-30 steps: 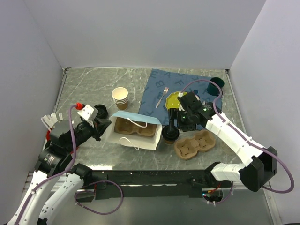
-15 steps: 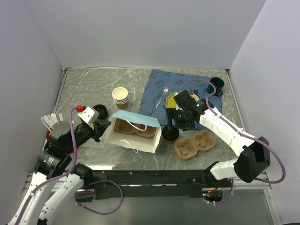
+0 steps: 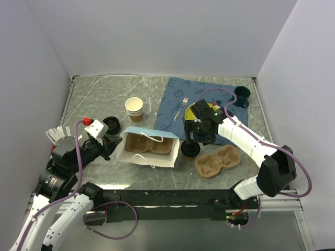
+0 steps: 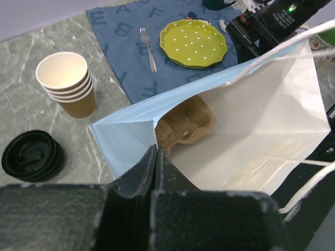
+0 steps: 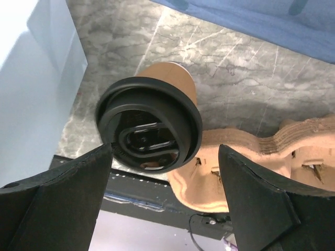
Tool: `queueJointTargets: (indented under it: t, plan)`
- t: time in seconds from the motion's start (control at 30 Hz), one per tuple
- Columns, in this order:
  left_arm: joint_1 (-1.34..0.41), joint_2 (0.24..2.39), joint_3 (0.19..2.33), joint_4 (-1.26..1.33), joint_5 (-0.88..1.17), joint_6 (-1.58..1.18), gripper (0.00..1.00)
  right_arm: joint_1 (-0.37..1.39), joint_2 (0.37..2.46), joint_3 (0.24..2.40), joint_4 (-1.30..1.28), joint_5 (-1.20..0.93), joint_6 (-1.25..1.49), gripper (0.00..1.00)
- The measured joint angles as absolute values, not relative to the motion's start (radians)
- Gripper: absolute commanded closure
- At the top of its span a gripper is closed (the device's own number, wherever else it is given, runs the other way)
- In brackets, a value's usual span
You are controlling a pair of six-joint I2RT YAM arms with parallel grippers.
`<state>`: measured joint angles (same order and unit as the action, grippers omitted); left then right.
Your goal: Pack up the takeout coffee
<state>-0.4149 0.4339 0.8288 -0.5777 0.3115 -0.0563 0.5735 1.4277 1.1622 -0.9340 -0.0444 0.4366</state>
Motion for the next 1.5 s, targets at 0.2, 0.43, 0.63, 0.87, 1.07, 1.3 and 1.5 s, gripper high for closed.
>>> queueJointTargets:
  t: [0.2, 0.43, 0.63, 0.87, 1.07, 1.3, 1.5]
  plan:
    - [-0.415, 0.490, 0.971, -0.680, 0.255, -0.182, 0.75, 0.574, 1.443, 1.356, -1.046, -0.002, 0.440, 0.12]
    - [-0.415, 0.548, 1.135, -0.797, 0.260, -0.390, 0.54, 0.574, 1.443, 1.636, -1.163, 0.018, 0.441, 0.14]
    - [-0.415, 0.556, 1.179, -0.846, 0.254, -0.457, 0.41, 0.579, 1.420, 1.726, -1.181, -0.086, 0.450, 0.17]
    - [-0.415, 0.701, 1.215, -0.831, 0.222, -0.435, 0.34, 0.712, 1.287, 1.541, -1.118, -0.211, 0.453, 0.18]
    - [-0.414, 0.829, 1.291, -0.839, 0.118, -0.429, 0.20, 0.966, 1.153, 1.318, -0.995, -0.191, 0.433, 0.16]
    - [-0.414, 0.900, 1.380, -0.823, 0.038, -0.432, 0.19, 1.396, 1.054, 1.064, -0.723, 0.082, 0.333, 0.15]
    - [-0.414, 0.923, 1.376, -0.775, 0.026, -0.435, 0.18, 1.664, 1.169, 0.966, -0.537, 0.347, 0.196, 0.12]
